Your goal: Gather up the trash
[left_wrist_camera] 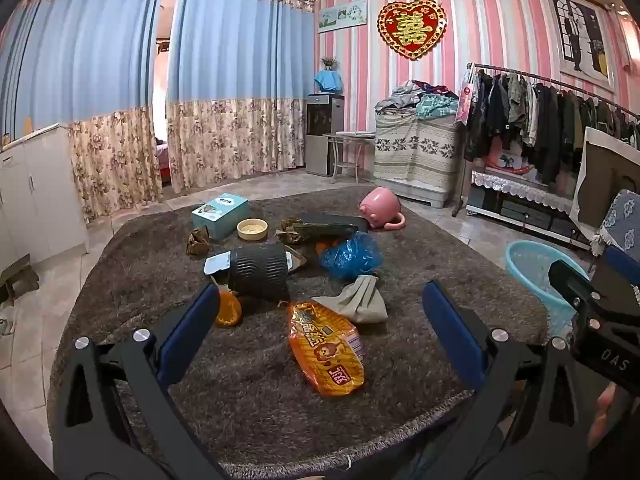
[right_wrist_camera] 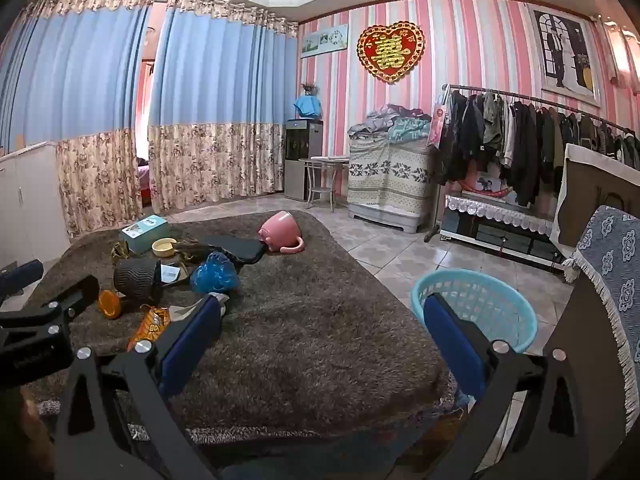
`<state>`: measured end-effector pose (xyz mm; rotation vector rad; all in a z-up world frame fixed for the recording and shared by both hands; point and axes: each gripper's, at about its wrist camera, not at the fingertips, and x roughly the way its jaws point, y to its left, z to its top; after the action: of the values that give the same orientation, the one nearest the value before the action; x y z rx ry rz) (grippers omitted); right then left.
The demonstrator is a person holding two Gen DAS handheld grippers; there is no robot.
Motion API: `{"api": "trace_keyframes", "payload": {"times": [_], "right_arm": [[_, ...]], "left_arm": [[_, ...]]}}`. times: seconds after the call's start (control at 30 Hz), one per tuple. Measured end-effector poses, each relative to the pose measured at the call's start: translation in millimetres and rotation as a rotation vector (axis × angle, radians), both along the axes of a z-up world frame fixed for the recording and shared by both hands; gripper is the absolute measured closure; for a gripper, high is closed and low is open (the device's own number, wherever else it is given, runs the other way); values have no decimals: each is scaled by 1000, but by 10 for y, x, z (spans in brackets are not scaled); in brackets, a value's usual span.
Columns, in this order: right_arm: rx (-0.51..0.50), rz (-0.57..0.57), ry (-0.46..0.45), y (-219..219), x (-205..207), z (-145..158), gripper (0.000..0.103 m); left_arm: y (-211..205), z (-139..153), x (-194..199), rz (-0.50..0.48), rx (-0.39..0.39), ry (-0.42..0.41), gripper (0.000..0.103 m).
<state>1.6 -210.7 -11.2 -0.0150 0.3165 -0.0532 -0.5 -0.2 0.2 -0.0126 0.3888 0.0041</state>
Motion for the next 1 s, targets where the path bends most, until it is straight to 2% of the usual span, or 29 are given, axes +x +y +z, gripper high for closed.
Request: {"api": "trace_keyframes", "payload": {"times": [1.0], "right_arm": [[-9,-2,0,-47,1,20,4]], "left_arm": [[-23,50,-33,4,20,-17,5]]}}
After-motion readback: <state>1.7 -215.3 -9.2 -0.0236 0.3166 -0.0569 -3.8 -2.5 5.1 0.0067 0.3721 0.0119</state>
